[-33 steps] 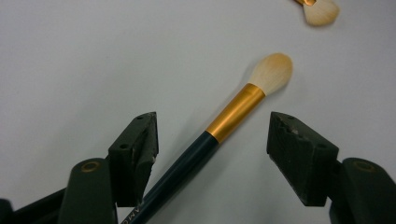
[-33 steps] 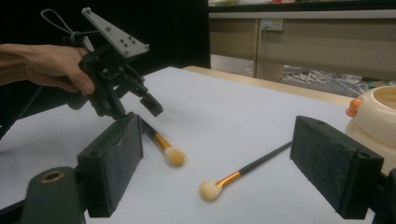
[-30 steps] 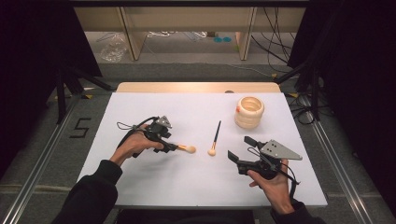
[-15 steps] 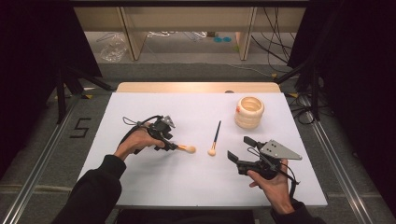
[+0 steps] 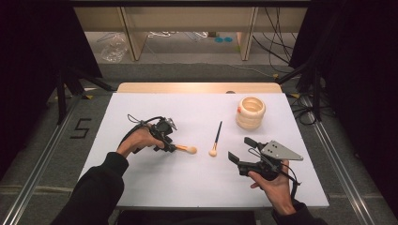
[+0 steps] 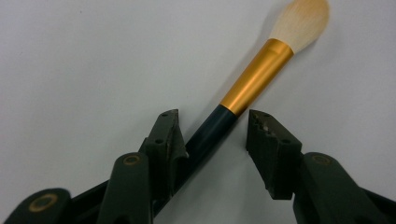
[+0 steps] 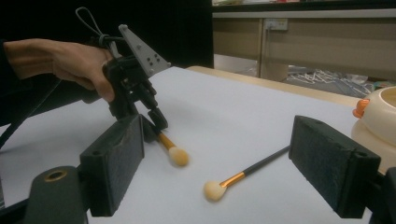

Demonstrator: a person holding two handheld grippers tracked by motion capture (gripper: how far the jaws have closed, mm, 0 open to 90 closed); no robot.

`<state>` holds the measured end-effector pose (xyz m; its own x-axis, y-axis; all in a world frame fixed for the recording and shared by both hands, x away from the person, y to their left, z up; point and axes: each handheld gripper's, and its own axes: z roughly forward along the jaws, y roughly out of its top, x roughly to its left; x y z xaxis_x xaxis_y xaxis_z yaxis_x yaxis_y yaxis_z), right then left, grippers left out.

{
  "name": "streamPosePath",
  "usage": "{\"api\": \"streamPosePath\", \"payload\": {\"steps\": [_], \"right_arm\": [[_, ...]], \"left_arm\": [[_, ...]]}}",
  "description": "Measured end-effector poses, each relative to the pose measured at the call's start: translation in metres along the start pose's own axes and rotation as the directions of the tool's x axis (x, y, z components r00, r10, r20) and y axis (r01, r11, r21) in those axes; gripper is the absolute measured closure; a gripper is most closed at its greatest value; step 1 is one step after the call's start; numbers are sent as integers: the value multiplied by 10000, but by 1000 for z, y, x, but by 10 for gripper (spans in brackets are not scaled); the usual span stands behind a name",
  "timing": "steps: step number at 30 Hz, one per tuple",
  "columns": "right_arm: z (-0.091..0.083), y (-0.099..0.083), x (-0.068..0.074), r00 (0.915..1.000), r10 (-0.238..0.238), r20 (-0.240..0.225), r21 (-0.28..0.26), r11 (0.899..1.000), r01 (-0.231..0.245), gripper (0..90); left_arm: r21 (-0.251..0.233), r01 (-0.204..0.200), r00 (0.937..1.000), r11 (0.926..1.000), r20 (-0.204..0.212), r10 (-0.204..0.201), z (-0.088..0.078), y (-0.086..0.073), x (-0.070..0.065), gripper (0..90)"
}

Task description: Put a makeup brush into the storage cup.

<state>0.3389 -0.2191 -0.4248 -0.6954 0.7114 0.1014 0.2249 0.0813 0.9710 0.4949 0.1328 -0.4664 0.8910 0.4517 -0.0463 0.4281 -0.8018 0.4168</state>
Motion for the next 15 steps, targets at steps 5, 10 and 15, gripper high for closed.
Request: {"api": "streamPosePath", "payload": {"steps": [5, 10, 15], "right_arm": [[0, 0, 0, 10000, -50, 64, 42, 10000, 50, 195], [0, 0, 0, 10000, -60, 45, 49, 10000, 60, 197], [0, 0, 0, 10000, -45, 39, 94, 9999, 45, 199]], "left_arm": [[292, 340, 9994, 9990, 106, -343, -1, 0, -2, 615], [705, 16, 10000, 9975, 1, -16, -2, 3, -2, 662], [983, -170, 9998, 9950, -62, 177, -1, 8, -3, 681]]}}
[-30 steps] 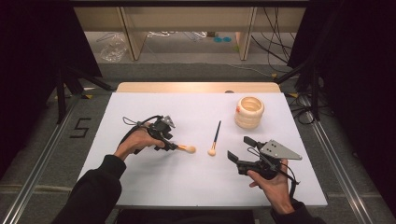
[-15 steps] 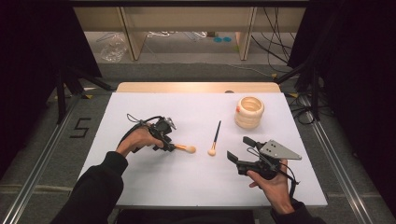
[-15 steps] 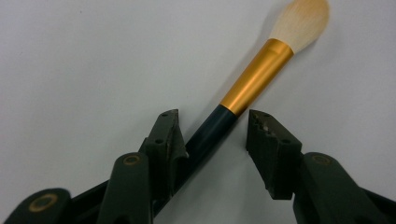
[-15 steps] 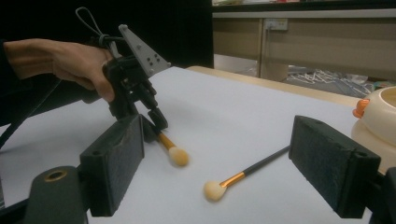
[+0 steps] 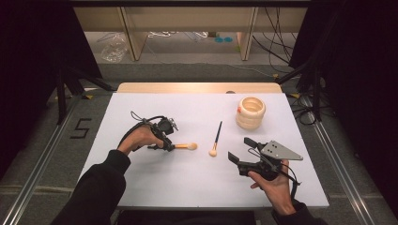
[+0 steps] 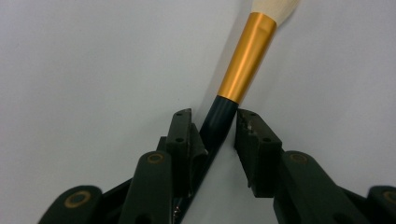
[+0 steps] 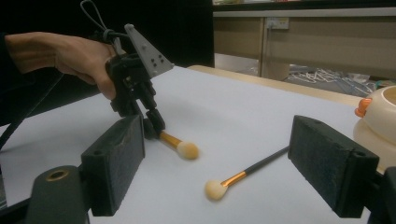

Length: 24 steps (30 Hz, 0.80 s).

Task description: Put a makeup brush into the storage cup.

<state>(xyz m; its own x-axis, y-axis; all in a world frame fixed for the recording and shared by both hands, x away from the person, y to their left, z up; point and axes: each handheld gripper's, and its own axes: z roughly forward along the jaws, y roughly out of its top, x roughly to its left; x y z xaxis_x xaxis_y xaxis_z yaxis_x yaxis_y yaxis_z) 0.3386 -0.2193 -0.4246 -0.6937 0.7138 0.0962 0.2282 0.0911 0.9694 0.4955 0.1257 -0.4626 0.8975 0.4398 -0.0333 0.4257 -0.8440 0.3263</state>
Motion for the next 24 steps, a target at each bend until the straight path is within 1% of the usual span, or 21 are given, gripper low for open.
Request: {"api": "streamPosePath", "payload": {"steps": [1, 2, 4, 5, 6, 8, 9, 10, 12, 14, 17, 18, 19, 22, 23, 24], "right_arm": [[0, 0, 0, 10000, 0, 2, 8, 10000, 0, 199], [0, 0, 0, 10000, 0, -1, 5, 10000, 0, 199], [0, 0, 0, 10000, 6, -1, 6, 10000, -6, 200], [0, 0, 0, 10000, -6, 27, 5, 10000, 5, 201], [0, 0, 0, 10000, -6, 27, 5, 10000, 5, 201], [0, 0, 0, 10000, -3, -3, 40, 10000, 3, 202], [0, 0, 0, 10000, -3, -3, 40, 10000, 3, 202], [2, -1, 0, 9998, 119, -171, -117, 9999, -121, 202], [2, -1, 1, 9998, 129, -171, -62, 9999, -130, 203], [2, -1, 1, 9998, 128, -175, -66, 9999, -129, 203], [2, -1, 1, 9998, 105, -184, 30, 9999, -104, 204], [2, -1, 1, 9998, 92, -183, 30, 10000, -91, 204], [2, -1, 1, 9998, 96, -196, 33, 9999, -95, 204], [2, -1, 1, 9998, 93, -196, 3, 10000, -92, 205], [0, 0, 0, 9999, 23, -161, 272, 9996, -19, 206], [0, 0, 0, 9999, 24, -162, 253, 9997, -20, 206]], "left_arm": [[97, -142, 9999, 9999, -64, 142, 0, 1, 0, 688], [224, -420, 9991, 9989, -105, 423, -1, 2, 2, 697], [227, -369, 9993, 9991, -108, 371, 0, 3, 0, 712], [440, -586, 9982, 9973, -103, 591, -1, 4, 1, 717], [469, -632, 9979, 9969, -93, 637, -1, 5, 1, 717], [622, -640, 9979, 9960, -72, 645, -1, 6, 1, 731], [622, -640, 9979, 9960, -72, 645, -1, 6, 1, 737], [783, -654, 9979, 9948, 12, 655, -1, 8, 2, 743], [795, -576, 9983, 9952, 47, 574, -1, 9, 2, 752], [888, -602, 9982, 9942, 47, 600, -1, 9, 3, 774], [1017, -572, 9984, 9932, 64, 568, -1, 11, 3, 781], [1123, -598, 9982, 9919, 67, 594, -1, 12, 3, 781], [1197, -632, 9980, 9908, -18, 639, -1, 13, 2, 782], [1282, -735, 9972, 9890, -24, 744, -1, 14, 1, 785], [1286, -768, 9970, 9887, 0, 774, -1, 13, 0, 786], [1286, -768, 9970, 9887, 0, 774, -1, 13, 0, 786]]}}
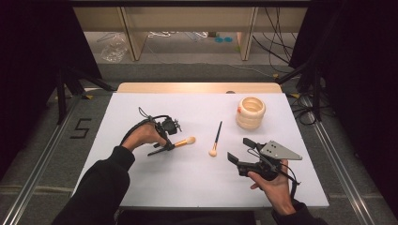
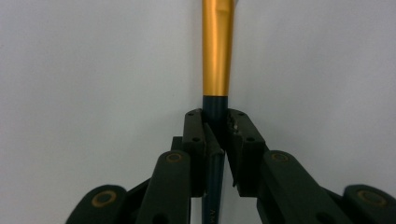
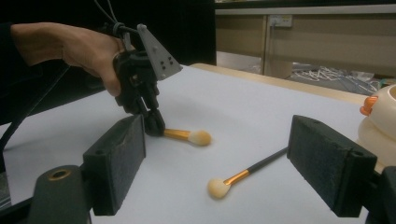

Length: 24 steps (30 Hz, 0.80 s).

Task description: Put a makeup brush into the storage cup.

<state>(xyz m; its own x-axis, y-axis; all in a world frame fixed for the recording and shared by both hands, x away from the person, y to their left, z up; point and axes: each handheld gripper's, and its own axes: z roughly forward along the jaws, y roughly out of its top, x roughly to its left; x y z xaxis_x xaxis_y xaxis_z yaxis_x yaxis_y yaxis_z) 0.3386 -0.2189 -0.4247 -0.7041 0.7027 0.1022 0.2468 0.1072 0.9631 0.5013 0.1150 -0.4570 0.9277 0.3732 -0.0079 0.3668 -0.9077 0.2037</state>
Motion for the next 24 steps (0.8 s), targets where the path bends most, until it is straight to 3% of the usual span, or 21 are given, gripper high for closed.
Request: {"api": "streamPosePath", "payload": {"steps": [8, 10, 11, 13, 14, 16, 17, 18, 19, 20, 21, 22, 24], "right_arm": [[1, 0, 1, 10000, 58, -36, -186, 9998, -58, 208], [0, 0, 0, 10000, 17, -24, -3, 10000, -17, 209], [0, 0, 0, 10000, 19, -15, 3, 10000, -19, 209], [0, 0, 0, 10000, 54, -36, 9, 10000, -54, 210], [0, 0, 0, 10000, 54, -36, 9, 10000, -54, 210], [1, -1, 0, 9999, 124, -34, -244, 9996, -125, 211], [1, -1, 0, 9999, 124, -34, -244, 9996, -125, 211], [1, -1, 0, 9999, 155, -51, -289, 9995, -157, 213], [1, -1, 0, 9999, 155, -38, -306, 9994, -156, 213], [1, -1, 0, 9999, 155, -38, -306, 9994, -156, 213], [1, 0, 1, 9999, 140, -38, -327, 9994, -141, 214], [1, 0, 1, 9999, 140, -38, -327, 9994, -141, 214], [1, 0, 0, 9999, 153, -39, -330, 9993, -154, 214]], "left_arm": [[-833, 143, 9999, 9964, 48, -140, -10, -2, -1, 788], [-1196, 624, 9980, 9909, 197, -605, -14, -4, -4, 788], [-1719, 525, 9986, 9837, 10, -531, -20, -4, -4, 788], [-2114, 615, 9981, 9755, 77, -613, -26, -5, -5, 788], [-2114, 615, 9981, 9755, 77, -613, -26, -5, -5, 788], [-2767, 733, 9968, 9582, -90, -788, -36, -6, -6, 788], [-2767, 733, 9968, 9582, -90, -788, -36, -6, -6, 788], [-3054, 870, 9954, 9482, -111, -949, -41, -7, -8, 788], [-3054, 870, 9954, 9482, -111, -949, -41, -7, -8, 788], [-3497, 1215, 9912, 9290, -72, -1324, -42, -8, -11, 788], [-3689, 1181, 9911, 9219, -131, -1322, -47, -10, -11, 788], [-3689, 1181, 9911, 9219, -131, -1322, -47, -10, -11, 788], [-4008, 1143, 9906, 9090, -235, -1349, -52, -13, -14, 788]]}}
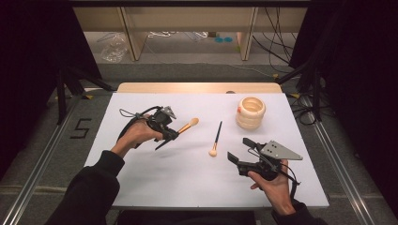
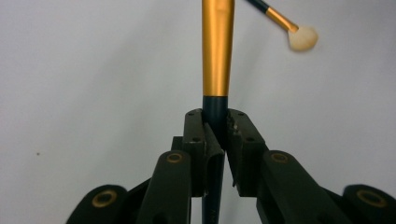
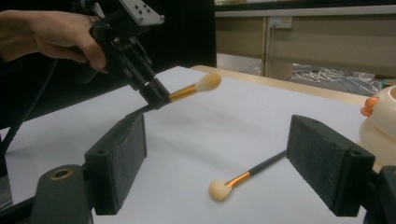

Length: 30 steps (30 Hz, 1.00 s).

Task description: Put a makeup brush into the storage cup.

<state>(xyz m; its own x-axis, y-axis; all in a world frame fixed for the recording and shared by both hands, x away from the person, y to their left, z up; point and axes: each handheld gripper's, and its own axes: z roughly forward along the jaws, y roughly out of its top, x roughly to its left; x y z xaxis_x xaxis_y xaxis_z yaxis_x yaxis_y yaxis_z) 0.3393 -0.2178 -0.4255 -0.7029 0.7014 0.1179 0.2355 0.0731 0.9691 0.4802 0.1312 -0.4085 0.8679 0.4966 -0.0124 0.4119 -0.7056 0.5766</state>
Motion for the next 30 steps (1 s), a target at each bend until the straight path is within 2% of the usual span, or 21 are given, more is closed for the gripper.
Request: {"api": "streamPosePath", "payload": {"steps": [5, 6, 7, 8, 10, 11, 12, 14, 15, 16, 18, 19, 20, 22, 23, 24, 26, 27, 28, 29, 30], "right_arm": [[1, 0, 0, 10000, -3, 30, -42, 10000, 3, 213], [0, 1, 0, 10000, -40, 13, 131, 9999, 40, 217], [0, 1, 0, 10000, -40, 13, 131, 9999, 40, 217], [0, 1, 0, 10000, -89, 23, 177, 9998, 89, 218], [2, 1, 0, 10000, -20, -22, -48, 10000, 20, 218], [3, 1, 0, 10000, -28, -31, -72, 10000, 28, 218], [2, 2, 0, 9999, -123, 86, 188, 9997, 121, 218], [3, 2, 0, 9999, -111, 2, 170, 9998, 111, 218], [5, 4, -1, 9998, -205, -15, -10, 9998, 205, 218], [7, 4, -1, 9999, -148, -86, -234, 9996, 146, 218], [9, 5, -2, 9999, -118, -55, -194, 9997, 117, 218], [10, 5, -3, 9998, -50, -187, -269, 9996, 45, 218], [10, 6, -3, 9999, -79, -66, -171, 9998, 77, 218], [14, 7, -4, 9995, 79, -298, -397, 9992, -91, 218], [13, 8, -4, 9997, 9, -255, -211, 9998, -14, 218], [15, 8, -4, 9994, 191, -275, -341, 9992, -200, 226], [18, 10, -5, 9987, 94, -495, -381, 9992, -113, 264], [19, 12, -5, 9988, 104, -489, -428, 9990, -125, 264], [19, 15, -4, 9984, 140, -548, -338, 9993, -159, 264], [22, 17, -4, 9980, 158, -613, -579, 9981, -193, 264], [23, 19, -4, 9982, 63, -591, -534, 9985, -95, 262]], "left_arm": [[-662, -112, 9997, 9977, -208, 99, -11, -2, -8, 788], [-1219, 69, 9994, 9925, -319, -109, -13, -3, -14, 787], [-1219, 69, 9994, 9925, -319, -109, -13, -3, -14, 788], [-1784, 459, 9986, 9829, -185, -500, -14, -4, -20, 788], [-1938, 418, 9986, 9802, -238, -473, -16, -5, -23, 788], [-2314, 562, 9981, 9712, -133, -610, -17, -6, -27, 788], [-2314, 562, 9981, 9712, -133, -610, -17, -6, -27, 788], [-2676, 568, 9979, 9619, -149, -630, -19, -6, -32, 788], [-2924, 724, 9970, 9536, -40, -769, -18, -7, -36, 788], [-2924, 724, 9970, 9536, -40, -769, -18, -7, -36, 788], [-3291, 862, 9960, 9403, 74, -887, -19, -8, -41, 788], [-3307, 928, 9955, 9392, 102, -947, -19, -8, -43, 788], [-3307, 928, 9955, 9392, 102, -947, -19, -8, -43, 788], [-3580, 1133, 9935, 9268, 311, -1095, -19, -8, -47, 788], [-3580, 1133, 9935, 9268, 311, -1095, -19, -8, -47, 788], [-3884, 1444, 9895, 9101, 614, -1307, -20, -9, -51, 788], [-4049, 1487, 9888, 9022, 727, -1304, -20, -10, -55, 788], [-4049, 1487, 9888, 9022, 727, -1304, -20, -10, -55, 788], [-4216, 1699, 9849, 8907, 1028, -1392, -21, -12, -58, 788], [-4242, 1714, 9846, 8892, 1049, -1398, -21, -12, -59, 788], [-4313, 1705, 9847, 8859, 1067, -1375, -21, -12, -62, 788]]}}
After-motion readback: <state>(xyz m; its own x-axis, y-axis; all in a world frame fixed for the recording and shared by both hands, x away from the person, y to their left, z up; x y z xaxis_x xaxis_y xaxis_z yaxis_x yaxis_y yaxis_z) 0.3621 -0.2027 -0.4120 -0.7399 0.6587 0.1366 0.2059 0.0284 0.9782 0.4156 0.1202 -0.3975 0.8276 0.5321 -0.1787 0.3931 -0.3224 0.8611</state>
